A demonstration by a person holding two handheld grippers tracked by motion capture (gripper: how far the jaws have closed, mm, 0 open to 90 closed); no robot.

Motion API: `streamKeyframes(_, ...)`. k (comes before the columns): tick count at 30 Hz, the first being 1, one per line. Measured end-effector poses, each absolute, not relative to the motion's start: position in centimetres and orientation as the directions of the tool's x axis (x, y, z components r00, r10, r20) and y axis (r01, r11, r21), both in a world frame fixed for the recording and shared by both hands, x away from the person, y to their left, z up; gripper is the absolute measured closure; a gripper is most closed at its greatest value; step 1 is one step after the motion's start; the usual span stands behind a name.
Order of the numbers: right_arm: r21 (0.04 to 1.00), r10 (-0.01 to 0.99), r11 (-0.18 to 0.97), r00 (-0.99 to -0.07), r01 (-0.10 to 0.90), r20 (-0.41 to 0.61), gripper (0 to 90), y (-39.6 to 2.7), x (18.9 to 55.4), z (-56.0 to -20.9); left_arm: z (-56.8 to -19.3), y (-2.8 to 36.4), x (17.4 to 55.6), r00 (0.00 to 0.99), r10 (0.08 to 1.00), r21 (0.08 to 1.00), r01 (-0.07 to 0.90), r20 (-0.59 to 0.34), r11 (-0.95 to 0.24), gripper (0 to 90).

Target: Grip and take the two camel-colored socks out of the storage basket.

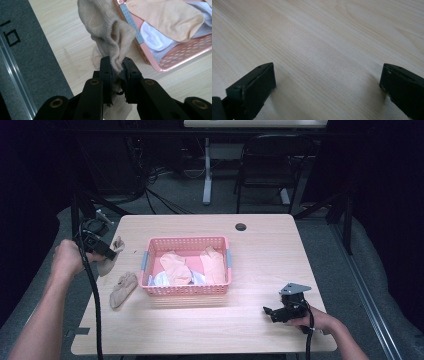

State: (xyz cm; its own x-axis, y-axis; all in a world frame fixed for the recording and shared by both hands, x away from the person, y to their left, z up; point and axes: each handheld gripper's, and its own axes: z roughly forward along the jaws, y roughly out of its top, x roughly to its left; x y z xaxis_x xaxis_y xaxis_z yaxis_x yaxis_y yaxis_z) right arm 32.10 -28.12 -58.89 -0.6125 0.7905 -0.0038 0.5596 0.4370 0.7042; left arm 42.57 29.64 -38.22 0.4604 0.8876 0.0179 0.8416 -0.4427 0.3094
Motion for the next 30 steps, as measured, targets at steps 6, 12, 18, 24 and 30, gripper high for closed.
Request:
streamKeyframes(6,0.704,0.79,0.438,-0.613,0.56,-0.004,0.0,-28.1,32.1,-58.9,-39.3,30.9,42.5,0.426,0.905,0.317,0.858,-0.002,-0.404,79.7)
streamKeyframes(12,0.703,0.791,0.438,-0.612,0.56,-0.004,0.0,-28.1,32.1,-58.9,-41.1,31.5,42.5,0.424,0.905,0.303,0.867,-0.032,-0.395,79.6)
streamKeyframes(18,0.703,0.791,0.437,-0.612,0.561,-0.004,0.0,-28.1,32.1,-58.9,-44.1,31.7,42.7,0.408,0.912,0.275,0.883,-0.051,-0.38,79.5)
streamKeyframes(24,0.703,0.791,0.437,-0.612,0.561,-0.004,0.0,-28.1,32.1,-58.9,-48.6,31.3,43.3,0.382,0.921,0.24,0.904,-0.078,-0.355,78.4)
streamKeyframes(30,0.703,0.79,0.438,-0.612,0.56,-0.004,0.0,-28.1,32.1,-58.9,-51.4,30.9,43.6,0.362,0.928,0.212,0.917,-0.088,-0.337,76.7)
